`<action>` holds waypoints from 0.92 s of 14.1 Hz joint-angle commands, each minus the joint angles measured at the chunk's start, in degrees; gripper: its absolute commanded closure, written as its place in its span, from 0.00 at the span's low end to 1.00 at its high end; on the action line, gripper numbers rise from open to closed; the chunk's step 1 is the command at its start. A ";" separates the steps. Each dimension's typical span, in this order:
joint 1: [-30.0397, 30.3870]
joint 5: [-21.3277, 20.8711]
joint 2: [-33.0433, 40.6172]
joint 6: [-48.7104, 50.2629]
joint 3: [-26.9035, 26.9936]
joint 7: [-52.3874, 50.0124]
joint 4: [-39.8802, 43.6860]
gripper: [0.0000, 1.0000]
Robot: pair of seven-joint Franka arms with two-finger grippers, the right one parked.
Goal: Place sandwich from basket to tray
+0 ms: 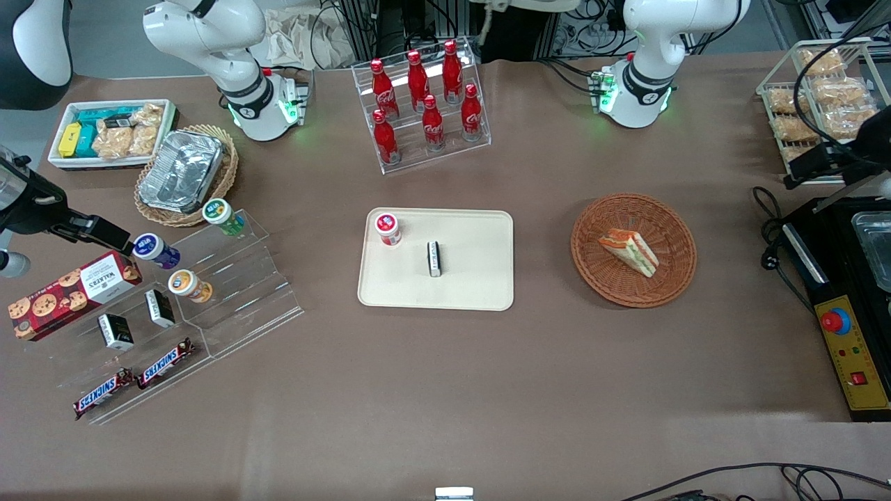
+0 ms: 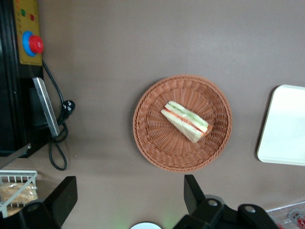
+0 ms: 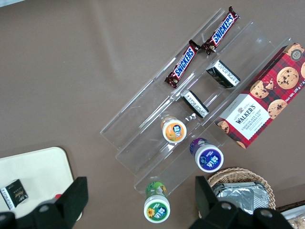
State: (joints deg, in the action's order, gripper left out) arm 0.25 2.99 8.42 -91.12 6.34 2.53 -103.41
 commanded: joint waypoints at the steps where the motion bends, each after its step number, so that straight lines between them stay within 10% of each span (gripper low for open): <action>1: -0.08 2.27 5.36 -3.96 -0.45 -0.60 -8.18 0.01; 13: -0.61 1.67 6.18 -29.98 -11.00 -28.59 -29.91 0.01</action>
State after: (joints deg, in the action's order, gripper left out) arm -0.04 4.88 16.12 -117.80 -4.79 -19.32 -131.19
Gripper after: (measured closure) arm 0.004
